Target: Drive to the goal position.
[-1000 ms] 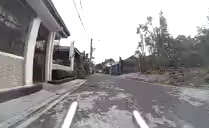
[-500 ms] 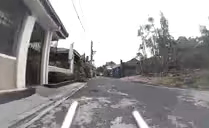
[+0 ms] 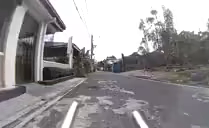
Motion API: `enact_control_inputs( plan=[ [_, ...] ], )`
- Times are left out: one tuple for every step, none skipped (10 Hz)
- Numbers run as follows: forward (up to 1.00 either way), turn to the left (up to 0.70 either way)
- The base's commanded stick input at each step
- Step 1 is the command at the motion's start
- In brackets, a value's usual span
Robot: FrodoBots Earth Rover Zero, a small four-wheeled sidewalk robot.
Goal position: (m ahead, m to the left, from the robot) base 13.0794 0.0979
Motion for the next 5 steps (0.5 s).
enact_control_inputs(
  plan=[
    [0.85, 0.00],
    [0.85, 0.00],
    [0.85, 0.00],
    [0.85, 0.00],
    [0.85, 0.00]
  ],
)
